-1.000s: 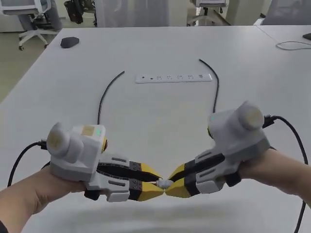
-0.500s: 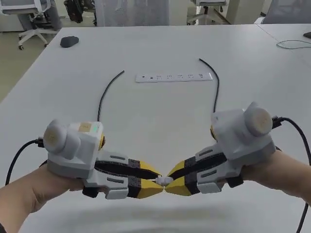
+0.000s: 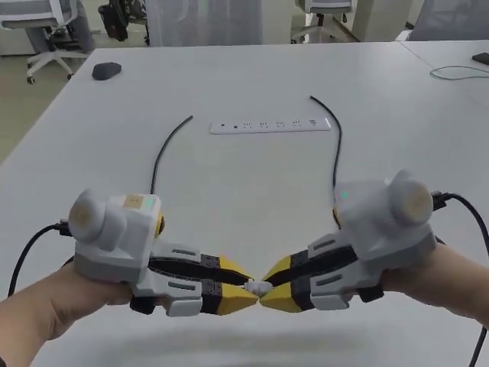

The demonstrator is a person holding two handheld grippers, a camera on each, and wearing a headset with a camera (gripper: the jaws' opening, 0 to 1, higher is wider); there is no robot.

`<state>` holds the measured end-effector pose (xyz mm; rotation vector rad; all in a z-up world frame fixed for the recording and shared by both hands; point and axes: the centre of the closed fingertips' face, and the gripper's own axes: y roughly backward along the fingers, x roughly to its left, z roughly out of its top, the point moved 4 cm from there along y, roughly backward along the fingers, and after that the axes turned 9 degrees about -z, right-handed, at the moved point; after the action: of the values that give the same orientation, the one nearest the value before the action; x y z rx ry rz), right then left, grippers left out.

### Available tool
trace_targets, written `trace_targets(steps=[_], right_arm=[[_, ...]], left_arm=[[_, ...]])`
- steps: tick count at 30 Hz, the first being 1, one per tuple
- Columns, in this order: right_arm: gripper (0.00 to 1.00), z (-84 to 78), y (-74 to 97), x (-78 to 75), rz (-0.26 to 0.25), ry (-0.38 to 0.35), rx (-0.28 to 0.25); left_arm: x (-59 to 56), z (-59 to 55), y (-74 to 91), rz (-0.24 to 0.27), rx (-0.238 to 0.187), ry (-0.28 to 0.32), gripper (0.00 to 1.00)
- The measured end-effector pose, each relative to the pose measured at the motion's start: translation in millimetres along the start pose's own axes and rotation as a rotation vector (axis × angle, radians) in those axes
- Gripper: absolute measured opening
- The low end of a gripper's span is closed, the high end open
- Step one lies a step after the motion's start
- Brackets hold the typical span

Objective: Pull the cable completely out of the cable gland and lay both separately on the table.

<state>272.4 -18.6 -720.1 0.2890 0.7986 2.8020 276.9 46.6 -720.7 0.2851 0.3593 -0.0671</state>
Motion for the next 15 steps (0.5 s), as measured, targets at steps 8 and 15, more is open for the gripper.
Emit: trace_targets(steps=[8, 15], right_arm=[[0.06, 1.6, -0.8, 0.6, -0.053, 0.112, 0.0], [0.06, 2.0, -3.0, 1.2, -0.104, 0.22, 0.002]], left_arm=[[5.4, 0.0, 1.0, 0.029, -0.017, 0.101, 0.15], [6.5, -0.6, 0.1, 0.047, -0.022, 0.187, 0.15]])
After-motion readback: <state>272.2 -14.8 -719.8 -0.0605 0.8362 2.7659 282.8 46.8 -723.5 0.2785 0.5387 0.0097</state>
